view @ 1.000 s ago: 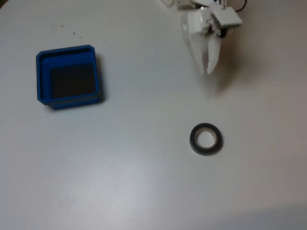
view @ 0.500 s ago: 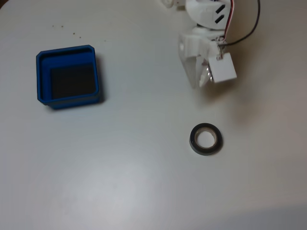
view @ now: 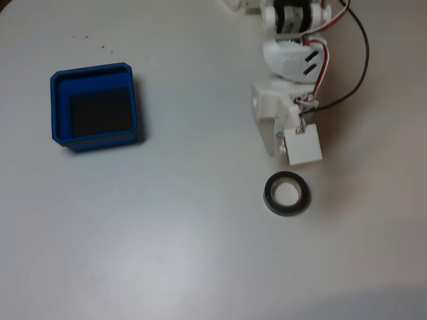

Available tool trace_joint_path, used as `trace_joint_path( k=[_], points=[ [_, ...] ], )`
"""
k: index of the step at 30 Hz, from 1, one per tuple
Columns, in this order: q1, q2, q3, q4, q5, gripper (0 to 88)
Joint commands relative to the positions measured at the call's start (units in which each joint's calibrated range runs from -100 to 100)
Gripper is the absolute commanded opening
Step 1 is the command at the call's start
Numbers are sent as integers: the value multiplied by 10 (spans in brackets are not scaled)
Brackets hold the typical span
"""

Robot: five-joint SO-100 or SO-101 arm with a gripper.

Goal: Pick the black tape roll and drop it in the blue box

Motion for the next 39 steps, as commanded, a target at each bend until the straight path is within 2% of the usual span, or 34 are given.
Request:
trace_joint_path(
  k=[1, 6, 8, 23, 39],
  points=[
    [-4, 22, -73, 3, -10, 9],
    [-3, 74, -114, 3, -75, 9],
    [-3, 86, -126, 2, -88, 9],
    [3, 202, -265, 2, -82, 9],
    [26, 200, -269, 2, -86, 9]
  ],
)
